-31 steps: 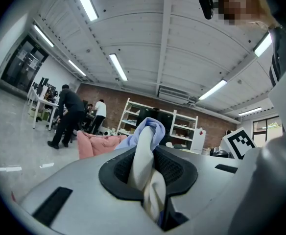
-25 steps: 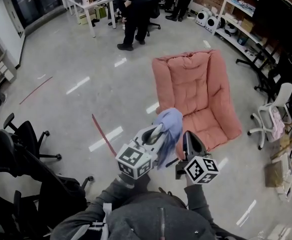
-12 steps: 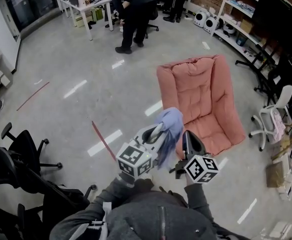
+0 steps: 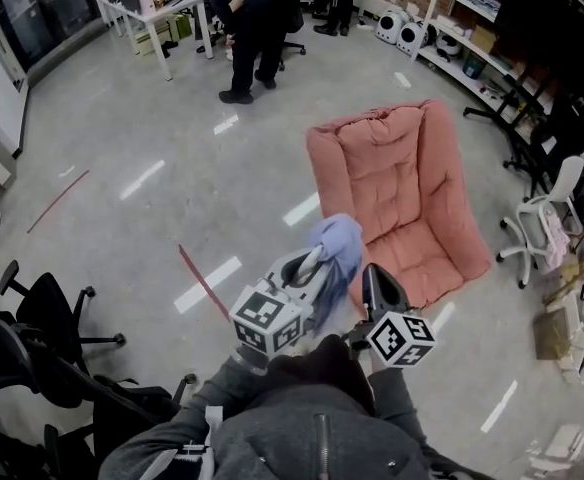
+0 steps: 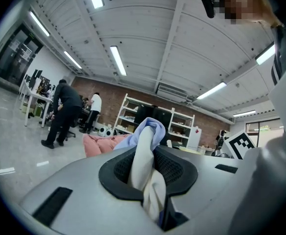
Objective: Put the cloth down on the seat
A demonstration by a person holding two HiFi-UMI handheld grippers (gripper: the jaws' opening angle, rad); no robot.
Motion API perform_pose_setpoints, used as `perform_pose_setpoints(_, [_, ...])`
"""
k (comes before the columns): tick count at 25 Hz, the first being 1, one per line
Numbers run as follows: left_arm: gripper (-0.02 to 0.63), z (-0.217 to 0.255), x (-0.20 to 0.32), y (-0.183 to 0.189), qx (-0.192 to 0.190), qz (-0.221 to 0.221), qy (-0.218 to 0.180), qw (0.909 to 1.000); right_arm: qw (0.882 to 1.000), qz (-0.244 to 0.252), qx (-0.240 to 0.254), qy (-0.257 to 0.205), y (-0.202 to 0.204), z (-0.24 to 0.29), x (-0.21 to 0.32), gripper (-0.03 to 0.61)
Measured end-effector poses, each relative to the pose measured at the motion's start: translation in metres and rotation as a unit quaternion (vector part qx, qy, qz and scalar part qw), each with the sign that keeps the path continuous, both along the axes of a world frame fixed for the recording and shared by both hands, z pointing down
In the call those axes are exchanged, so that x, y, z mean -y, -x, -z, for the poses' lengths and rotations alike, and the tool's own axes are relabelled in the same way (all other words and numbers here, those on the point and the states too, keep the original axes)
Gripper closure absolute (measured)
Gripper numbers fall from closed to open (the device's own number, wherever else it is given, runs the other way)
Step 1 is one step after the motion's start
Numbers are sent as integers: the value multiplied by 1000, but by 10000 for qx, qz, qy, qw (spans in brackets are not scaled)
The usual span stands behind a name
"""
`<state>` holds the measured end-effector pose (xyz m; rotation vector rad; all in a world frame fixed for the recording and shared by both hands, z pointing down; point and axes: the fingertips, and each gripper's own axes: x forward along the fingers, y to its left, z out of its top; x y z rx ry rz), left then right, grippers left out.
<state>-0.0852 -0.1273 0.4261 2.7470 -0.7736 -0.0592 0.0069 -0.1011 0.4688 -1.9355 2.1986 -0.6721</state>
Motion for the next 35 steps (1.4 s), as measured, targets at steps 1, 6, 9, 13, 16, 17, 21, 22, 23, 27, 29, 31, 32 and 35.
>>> perform_pose_setpoints(1, [549,-1,1,-2,-1,-19,40,10000,10000,-47,16,24,-3,-1,-1,566])
perform_pose_setpoints(6, [549,0,6,-21,-74,-162,145,9997,9995,-293,8,134,-31,-6,2,566])
perform_pose_setpoints(9, [551,6,20,-31,-111,-208,72,9997,9995,-314,29,61,-42,-4,17,566])
perform_pose_setpoints(13, [551,10,45,-48,-54,-297,-77,9995,9993,-376,63,-22,-55,-3,45,566])
perform_pose_setpoints(16, [549,10,67,-64,34,-377,-114,9992,9988,-464,112,-67,-69,-1,67,566])
perform_pose_setpoints(17, [549,10,75,-70,58,-405,-121,9991,9987,-481,132,-84,-75,0,75,566])
perform_pose_setpoints(21, [551,14,107,-98,96,-539,-160,9984,9986,-490,173,-124,-96,2,108,566])
perform_pose_setpoints(22, [549,16,115,-105,99,-576,-173,9981,9985,-496,184,-130,-102,2,117,566])
perform_pose_setpoints(23, [549,17,123,-112,105,-606,-185,9979,9985,-500,199,-134,-108,3,126,566])
perform_pose_setpoints(27, [549,18,155,-135,139,-671,-151,9975,9984,-508,216,-130,-128,5,157,566])
perform_pose_setpoints(29, [549,18,169,-144,157,-717,-132,9972,9982,-549,232,-111,-136,5,169,566])
perform_pose_setpoints(31, [549,18,181,-154,180,-764,-116,9969,9978,-604,276,-79,-146,3,179,566])
perform_pose_setpoints(32, [549,18,186,-160,193,-788,-104,9966,9975,-636,303,-63,-151,2,183,566])
perform_pose_setpoints(35, [549,15,201,-178,233,-883,-52,9958,9965,-740,383,-21,-167,-3,194,566])
